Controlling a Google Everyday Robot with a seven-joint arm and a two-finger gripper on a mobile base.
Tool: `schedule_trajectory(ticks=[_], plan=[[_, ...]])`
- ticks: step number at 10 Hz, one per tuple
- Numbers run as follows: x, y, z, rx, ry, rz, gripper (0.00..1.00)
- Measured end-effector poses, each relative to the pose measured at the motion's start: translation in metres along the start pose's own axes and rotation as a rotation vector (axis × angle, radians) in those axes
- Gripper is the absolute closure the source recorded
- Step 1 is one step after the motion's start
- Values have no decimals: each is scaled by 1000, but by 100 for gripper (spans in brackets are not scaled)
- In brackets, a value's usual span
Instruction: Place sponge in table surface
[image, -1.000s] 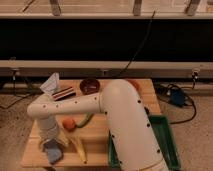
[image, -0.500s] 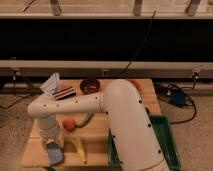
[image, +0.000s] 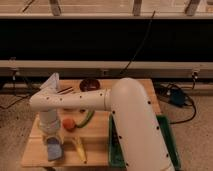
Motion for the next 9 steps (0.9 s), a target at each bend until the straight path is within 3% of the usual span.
schedule_trajectory(ticks=[5,7,9], plan=[[-7,26,-86,68,69,11,100],[-12,31,-105,88,87,3,100],[-16,29,-110,97,95,-12,100]])
